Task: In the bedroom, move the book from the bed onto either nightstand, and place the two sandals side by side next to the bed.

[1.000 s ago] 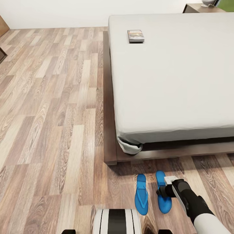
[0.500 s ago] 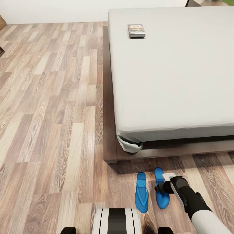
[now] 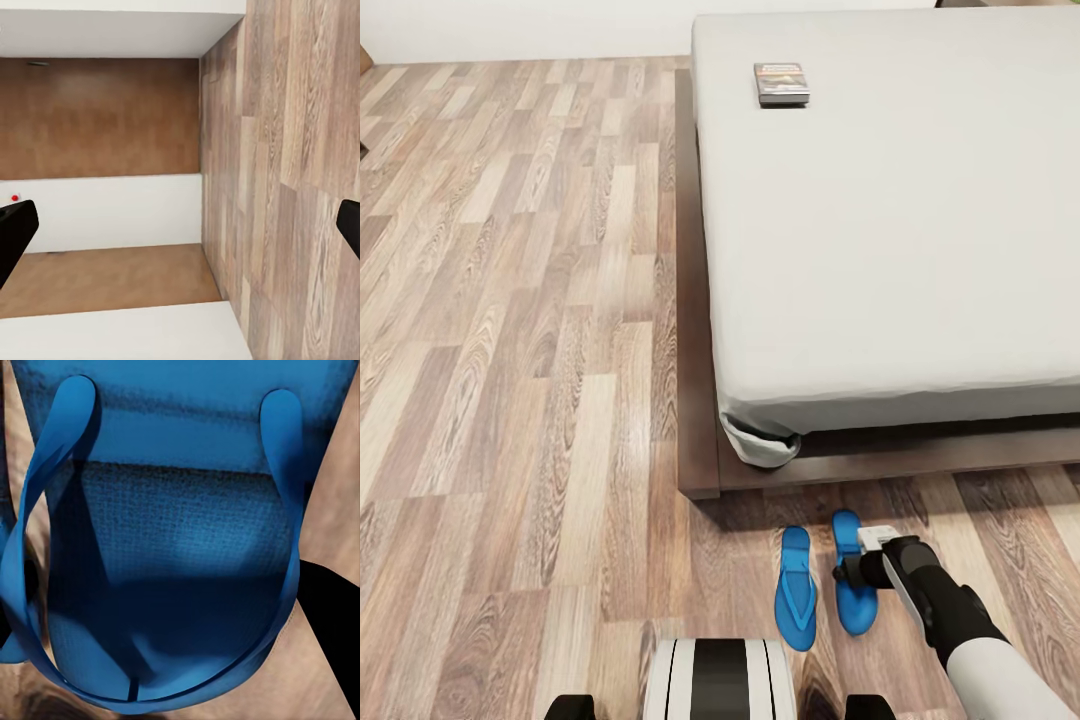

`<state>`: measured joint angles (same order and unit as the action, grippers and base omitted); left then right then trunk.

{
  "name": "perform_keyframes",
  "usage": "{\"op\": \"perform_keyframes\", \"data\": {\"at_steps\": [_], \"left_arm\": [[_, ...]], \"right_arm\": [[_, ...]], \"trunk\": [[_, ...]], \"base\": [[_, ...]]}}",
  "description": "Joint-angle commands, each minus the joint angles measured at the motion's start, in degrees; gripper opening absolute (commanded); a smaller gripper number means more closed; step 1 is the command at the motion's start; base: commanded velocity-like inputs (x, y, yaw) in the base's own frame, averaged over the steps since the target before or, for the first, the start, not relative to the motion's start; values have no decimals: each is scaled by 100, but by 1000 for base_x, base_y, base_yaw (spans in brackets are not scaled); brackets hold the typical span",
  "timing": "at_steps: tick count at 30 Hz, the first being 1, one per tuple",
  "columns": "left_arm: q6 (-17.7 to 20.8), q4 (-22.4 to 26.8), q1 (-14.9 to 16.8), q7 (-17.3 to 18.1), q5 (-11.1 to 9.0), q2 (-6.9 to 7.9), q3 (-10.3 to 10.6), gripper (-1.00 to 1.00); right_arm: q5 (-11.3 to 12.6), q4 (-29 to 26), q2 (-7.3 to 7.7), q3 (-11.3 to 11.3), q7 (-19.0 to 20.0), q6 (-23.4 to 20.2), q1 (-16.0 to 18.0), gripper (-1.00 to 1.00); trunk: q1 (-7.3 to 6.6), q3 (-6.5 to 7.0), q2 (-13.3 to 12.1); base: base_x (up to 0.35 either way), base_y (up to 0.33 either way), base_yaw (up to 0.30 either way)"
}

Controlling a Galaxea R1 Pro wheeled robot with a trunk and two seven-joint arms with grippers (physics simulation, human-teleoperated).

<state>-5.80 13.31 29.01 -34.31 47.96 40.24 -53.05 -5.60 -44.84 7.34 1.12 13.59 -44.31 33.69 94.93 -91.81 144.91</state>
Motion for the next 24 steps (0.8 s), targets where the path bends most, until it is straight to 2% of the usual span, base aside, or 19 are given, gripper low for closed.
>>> {"op": "perform_keyframes", "data": {"at_steps": [1, 5, 12, 16, 24], "left_arm": [[-45, -13, 8, -17, 38, 1, -48, 100], [-44, -13, 8, -27, 38, 1, -48, 100], [-41, -13, 8, -36, 38, 1, -48, 100], [-38, -13, 8, -53, 38, 1, -48, 100], [-36, -13, 8, -74, 38, 1, -48, 100]], "right_arm": [[-54, -7, 4, 11, 52, -15, 6, -100], [-59, -7, 10, 14, 66, -12, 12, -100], [-70, -7, 13, 20, 73, -15, 14, -100], [-80, -7, 13, 20, 75, -21, 15, -100], [-89, -7, 27, 20, 81, -47, 47, -100]], "trunk": [[-1, -3, 1], [7, -70, 5], [7, -70, 5], [17, -158, 11], [17, -158, 11]], "base": [[0, 0, 0], [0, 0, 0], [0, 0, 0], [0, 0, 0], [0, 0, 0]]}}
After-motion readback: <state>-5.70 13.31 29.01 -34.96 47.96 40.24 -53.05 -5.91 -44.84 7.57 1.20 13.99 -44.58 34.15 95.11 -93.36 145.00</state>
